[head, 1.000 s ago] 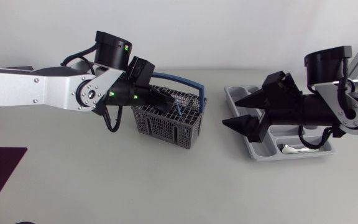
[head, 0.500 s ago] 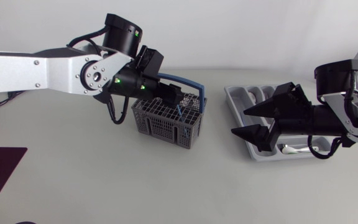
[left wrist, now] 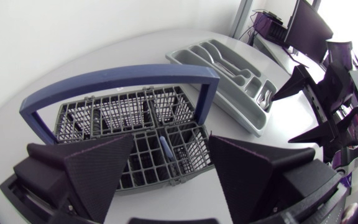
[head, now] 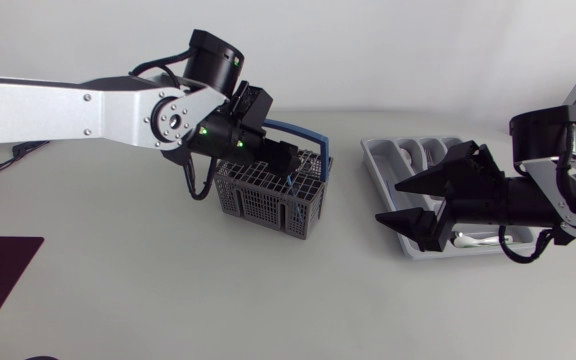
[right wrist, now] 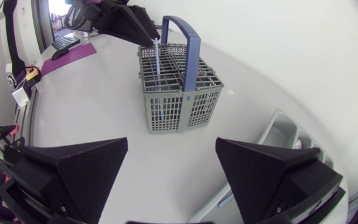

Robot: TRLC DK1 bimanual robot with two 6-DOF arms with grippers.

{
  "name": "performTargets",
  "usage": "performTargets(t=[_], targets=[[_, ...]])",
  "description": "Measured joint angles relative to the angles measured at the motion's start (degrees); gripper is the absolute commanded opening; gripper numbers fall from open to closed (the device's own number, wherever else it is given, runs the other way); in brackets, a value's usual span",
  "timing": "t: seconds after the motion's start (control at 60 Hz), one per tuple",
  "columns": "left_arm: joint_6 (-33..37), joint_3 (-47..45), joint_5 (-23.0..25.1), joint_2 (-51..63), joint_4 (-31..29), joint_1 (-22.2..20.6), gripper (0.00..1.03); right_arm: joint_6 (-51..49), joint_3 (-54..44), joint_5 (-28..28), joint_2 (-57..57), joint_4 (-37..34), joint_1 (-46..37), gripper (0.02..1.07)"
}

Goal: Unload the cutlery basket into the drawer organizer.

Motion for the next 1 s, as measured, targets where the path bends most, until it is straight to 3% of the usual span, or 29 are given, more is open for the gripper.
performTargets(t=[0.383, 0.533, 1.0], targets=[[0.0, 0.0, -1.2, 1.7, 0.0, -0.6, 0.85, -0.4, -0.5, -0.1, -0.6, 0.0, -0.3, 1.03], [0.0, 0.3, -1.7, 2.5, 0.0, -0.7, 0.77, -0.9, -0.9, -0.2, -1.2, -0.5, -0.6, 1.03], [0.0, 1.0, -3.1, 3.6, 0.5, -0.7, 0.72, -1.7, -1.3, -1.3, -1.7, -1.5, -1.7, 1.03]])
